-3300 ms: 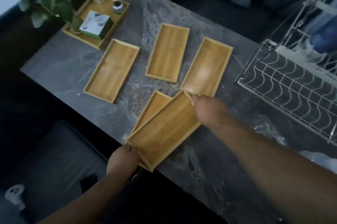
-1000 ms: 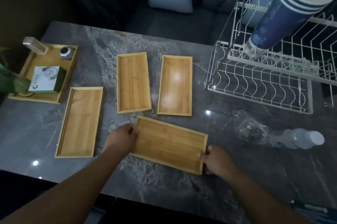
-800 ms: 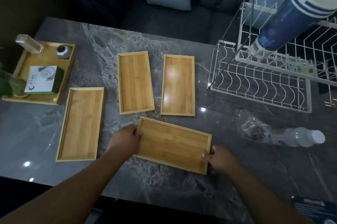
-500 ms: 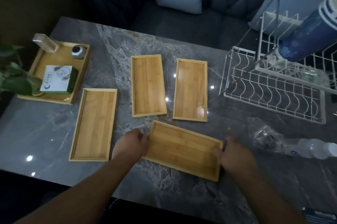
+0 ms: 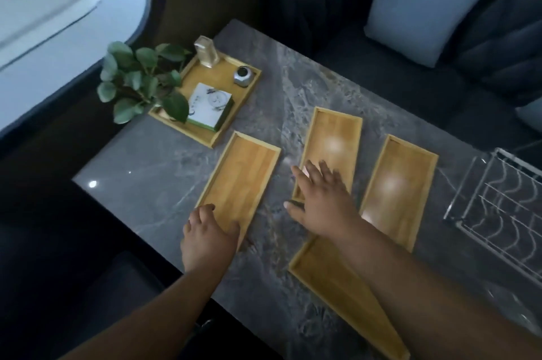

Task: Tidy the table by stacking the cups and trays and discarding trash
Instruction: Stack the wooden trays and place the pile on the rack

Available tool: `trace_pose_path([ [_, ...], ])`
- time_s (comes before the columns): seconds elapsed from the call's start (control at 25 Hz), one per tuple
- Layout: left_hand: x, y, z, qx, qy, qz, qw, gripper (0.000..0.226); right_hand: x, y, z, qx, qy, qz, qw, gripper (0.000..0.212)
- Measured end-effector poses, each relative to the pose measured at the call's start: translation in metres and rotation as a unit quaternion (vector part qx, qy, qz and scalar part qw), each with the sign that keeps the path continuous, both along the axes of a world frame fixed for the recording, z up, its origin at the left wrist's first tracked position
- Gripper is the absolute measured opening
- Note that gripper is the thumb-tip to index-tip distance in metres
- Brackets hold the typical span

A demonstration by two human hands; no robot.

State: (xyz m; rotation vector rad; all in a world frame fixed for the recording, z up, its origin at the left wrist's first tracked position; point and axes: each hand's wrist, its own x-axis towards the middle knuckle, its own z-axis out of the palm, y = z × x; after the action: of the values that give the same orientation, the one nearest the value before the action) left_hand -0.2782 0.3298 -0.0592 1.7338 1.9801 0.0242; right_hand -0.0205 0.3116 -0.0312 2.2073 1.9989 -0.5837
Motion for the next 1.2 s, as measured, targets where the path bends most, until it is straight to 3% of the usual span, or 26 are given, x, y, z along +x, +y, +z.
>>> trace_pose_path([
  [0.16, -0.034, 0.013, -0.008, -0.033, 0.002, 0.058, 0.998, 0.066, -0.028, 0.081, -0.006, -0.012, -0.040, 0.078, 0.996, 0.087],
  [0.36, -0.065, 0.023, -0.023, -0.047, -0.029, 0.076, 0.996, 0.049, -0.050, 0.153, -0.020, -0.053, -0.073, 0.080, 0.993, 0.082],
  [0.52, -0.082, 0.042, -0.033, -0.029, -0.095, 0.064, 0.993, 0.023, -0.060, 0.171, -0.035, -0.046, -0.099, 0.053, 0.993, 0.043],
  [0.68, -0.090, 0.078, -0.036, -0.004, -0.117, 0.090, 0.989, 0.022, -0.049, 0.157, -0.044, -0.019, -0.077, 0.000, 0.997, 0.023],
  [0.8, -0.097, 0.099, -0.034, 0.014, -0.102, 0.109, 0.989, 0.029, -0.041, 0.136, -0.049, -0.044, -0.058, -0.040, 0.997, 0.027],
  [0.96, -0.105, 0.090, -0.032, -0.070, 0.038, 0.087, 0.993, 0.040, -0.055, 0.114, -0.053, -0.106, -0.066, -0.108, 0.986, 0.038],
  [1.08, -0.106, 0.083, -0.030, -0.078, 0.024, 0.029, 0.996, 0.038, -0.063, 0.106, -0.049, -0.105, -0.050, -0.117, 0.986, 0.037],
  [1.2, -0.111, 0.083, -0.022, -0.038, 0.008, 0.002, 0.999, 0.036, -0.061, 0.092, -0.035, -0.039, -0.026, -0.099, 0.994, 0.033],
])
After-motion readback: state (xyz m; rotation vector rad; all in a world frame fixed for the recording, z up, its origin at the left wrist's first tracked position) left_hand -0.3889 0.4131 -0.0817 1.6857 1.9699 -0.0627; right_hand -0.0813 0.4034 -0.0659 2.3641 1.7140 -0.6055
